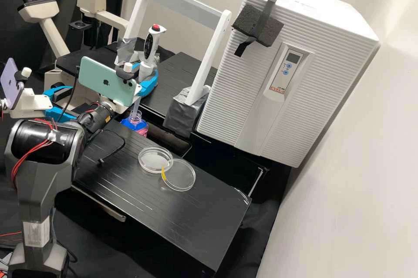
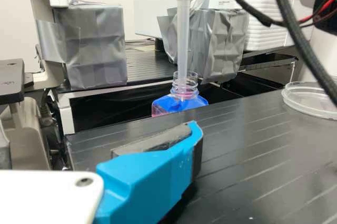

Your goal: Use the pipette

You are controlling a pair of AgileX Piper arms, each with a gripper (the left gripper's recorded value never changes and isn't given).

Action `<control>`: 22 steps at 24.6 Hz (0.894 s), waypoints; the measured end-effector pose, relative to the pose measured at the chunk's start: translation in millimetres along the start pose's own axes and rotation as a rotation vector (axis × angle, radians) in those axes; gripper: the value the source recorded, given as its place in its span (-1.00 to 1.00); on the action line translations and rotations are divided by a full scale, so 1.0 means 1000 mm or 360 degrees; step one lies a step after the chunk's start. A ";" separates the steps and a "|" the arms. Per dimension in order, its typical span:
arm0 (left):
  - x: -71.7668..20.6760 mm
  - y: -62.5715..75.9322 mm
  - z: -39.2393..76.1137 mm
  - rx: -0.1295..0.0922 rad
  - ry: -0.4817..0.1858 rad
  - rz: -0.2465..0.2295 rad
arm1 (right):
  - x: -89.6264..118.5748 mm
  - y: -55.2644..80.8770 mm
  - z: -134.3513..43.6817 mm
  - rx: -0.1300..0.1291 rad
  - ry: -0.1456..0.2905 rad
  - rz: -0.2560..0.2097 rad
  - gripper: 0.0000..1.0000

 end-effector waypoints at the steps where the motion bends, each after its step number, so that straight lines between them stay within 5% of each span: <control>1: 0.0000 0.000 0.001 -0.0002 -0.0001 0.0000 | -0.001 -0.001 0.000 -0.0001 -0.0001 -0.0006 -1.00; 22: 0.0006 -0.005 0.007 -0.0013 -0.0026 -0.0025 | -0.008 -0.007 0.002 -0.0011 -0.0005 -0.0048 -1.00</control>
